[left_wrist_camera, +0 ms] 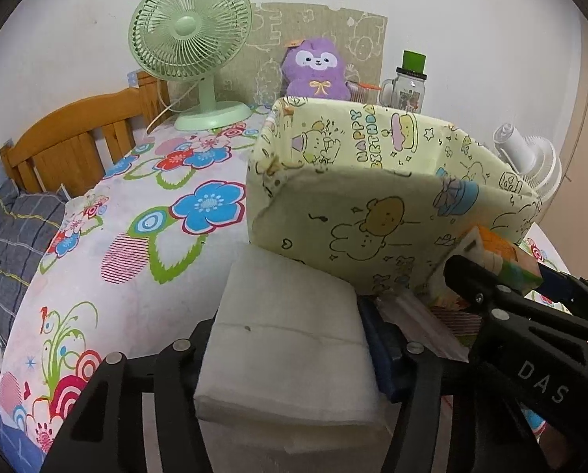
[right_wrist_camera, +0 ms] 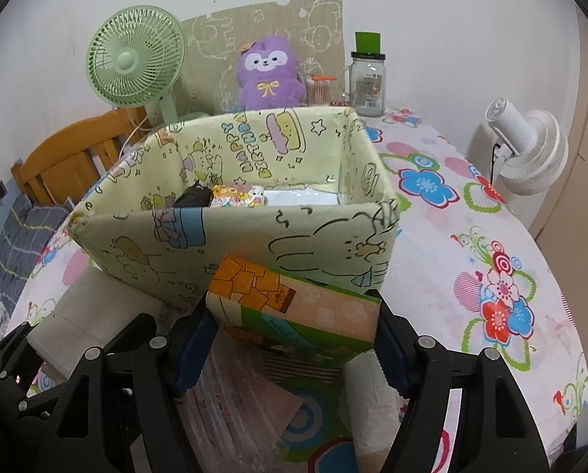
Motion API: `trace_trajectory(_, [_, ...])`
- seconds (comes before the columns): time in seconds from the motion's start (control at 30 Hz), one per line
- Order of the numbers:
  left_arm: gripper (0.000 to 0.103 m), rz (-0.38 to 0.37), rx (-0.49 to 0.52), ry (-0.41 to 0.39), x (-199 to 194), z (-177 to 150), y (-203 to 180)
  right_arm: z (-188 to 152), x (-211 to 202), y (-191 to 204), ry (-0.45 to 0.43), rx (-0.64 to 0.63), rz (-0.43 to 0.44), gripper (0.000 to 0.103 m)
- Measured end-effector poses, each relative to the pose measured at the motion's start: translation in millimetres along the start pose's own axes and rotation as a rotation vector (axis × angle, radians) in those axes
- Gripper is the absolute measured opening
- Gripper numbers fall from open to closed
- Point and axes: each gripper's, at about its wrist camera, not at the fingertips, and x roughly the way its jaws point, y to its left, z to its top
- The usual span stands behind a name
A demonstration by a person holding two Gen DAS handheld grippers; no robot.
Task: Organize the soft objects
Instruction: 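Grasp white folded pad with left tool while right tool grasps orange-green tissue pack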
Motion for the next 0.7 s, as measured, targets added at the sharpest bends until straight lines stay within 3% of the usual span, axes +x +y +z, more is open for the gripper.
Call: trace_trajectory(0.7, [0.053, -0.01, 0.031, -0.084, -36.6, 9.1, -18.2, 7.7, -35.2, -4.7, -0.072, 0.002, 0.013, 0.074])
